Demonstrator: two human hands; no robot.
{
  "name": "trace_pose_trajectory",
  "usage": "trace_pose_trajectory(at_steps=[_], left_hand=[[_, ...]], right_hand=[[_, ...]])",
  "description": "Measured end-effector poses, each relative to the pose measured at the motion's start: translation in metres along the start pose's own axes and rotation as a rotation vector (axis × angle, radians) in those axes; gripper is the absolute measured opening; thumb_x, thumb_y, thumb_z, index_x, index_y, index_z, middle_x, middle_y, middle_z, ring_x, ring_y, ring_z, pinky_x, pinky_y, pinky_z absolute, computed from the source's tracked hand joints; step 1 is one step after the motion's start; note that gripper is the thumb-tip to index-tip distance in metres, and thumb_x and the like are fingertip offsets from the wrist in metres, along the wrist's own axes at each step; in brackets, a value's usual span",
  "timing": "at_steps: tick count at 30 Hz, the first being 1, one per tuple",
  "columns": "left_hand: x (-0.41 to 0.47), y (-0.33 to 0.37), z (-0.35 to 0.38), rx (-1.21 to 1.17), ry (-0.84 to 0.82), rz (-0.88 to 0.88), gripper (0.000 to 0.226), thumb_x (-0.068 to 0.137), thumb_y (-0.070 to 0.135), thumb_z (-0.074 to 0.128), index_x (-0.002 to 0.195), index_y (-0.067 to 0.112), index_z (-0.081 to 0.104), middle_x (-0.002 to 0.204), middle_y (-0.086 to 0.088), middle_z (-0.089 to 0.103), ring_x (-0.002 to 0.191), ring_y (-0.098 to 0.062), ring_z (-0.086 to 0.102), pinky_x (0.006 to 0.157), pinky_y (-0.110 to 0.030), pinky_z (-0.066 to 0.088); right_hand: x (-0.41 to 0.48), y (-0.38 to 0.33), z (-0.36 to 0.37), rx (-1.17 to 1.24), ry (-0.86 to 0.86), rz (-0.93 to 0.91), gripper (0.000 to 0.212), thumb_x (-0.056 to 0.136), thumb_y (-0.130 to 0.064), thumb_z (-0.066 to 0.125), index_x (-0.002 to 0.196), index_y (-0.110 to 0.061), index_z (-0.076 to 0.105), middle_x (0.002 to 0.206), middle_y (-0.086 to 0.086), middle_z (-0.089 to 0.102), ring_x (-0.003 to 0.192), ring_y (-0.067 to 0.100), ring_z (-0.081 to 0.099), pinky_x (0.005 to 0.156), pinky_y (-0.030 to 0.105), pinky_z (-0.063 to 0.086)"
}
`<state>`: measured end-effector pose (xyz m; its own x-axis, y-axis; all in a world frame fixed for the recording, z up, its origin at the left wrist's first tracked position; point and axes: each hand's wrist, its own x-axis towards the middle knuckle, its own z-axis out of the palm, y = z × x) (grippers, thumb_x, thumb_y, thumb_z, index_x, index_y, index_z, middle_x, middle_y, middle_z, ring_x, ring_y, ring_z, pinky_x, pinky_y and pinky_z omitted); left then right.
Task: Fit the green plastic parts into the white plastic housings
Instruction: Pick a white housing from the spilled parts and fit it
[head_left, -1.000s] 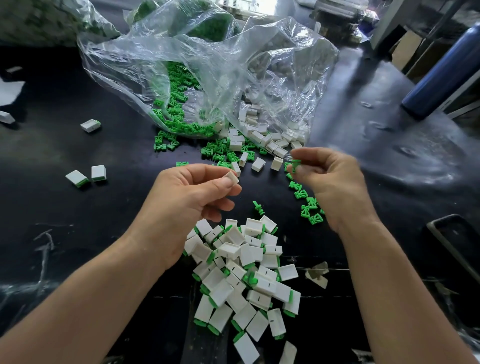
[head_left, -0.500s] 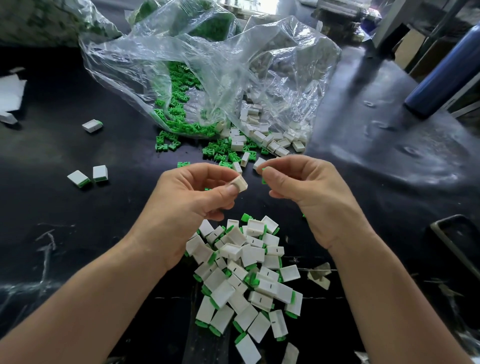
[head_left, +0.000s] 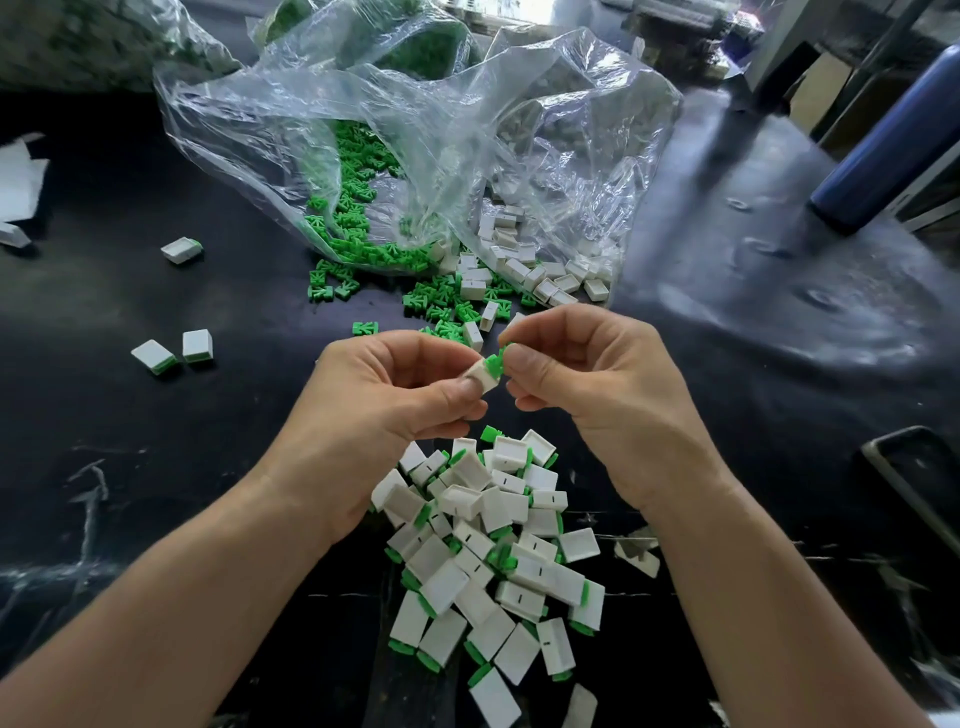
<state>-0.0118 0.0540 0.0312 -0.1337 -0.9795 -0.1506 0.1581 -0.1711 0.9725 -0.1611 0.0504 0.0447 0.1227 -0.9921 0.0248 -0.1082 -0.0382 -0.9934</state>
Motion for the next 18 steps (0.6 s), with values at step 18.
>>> trace_pose_trajectory(at_steps=[18], left_hand=[[-0.0024,-0.0026,0.0042,0.090,0.023,0.101,0.011,0.056,0.018,0.068,0.065,0.012,0.069,0.054,-0.003,0.065,0.049,-0.009,0.061,0.048,-0.018,0.050]], right_hand=[[0.0022,0.0091,0.0012,-0.133,0.008,-0.099,0.026,0.078,0.001,0.068,0.068,-0.022,0.062,0.061,-0.005,0.063,0.057,0.010,0.060,0.057,0.024,0.052]])
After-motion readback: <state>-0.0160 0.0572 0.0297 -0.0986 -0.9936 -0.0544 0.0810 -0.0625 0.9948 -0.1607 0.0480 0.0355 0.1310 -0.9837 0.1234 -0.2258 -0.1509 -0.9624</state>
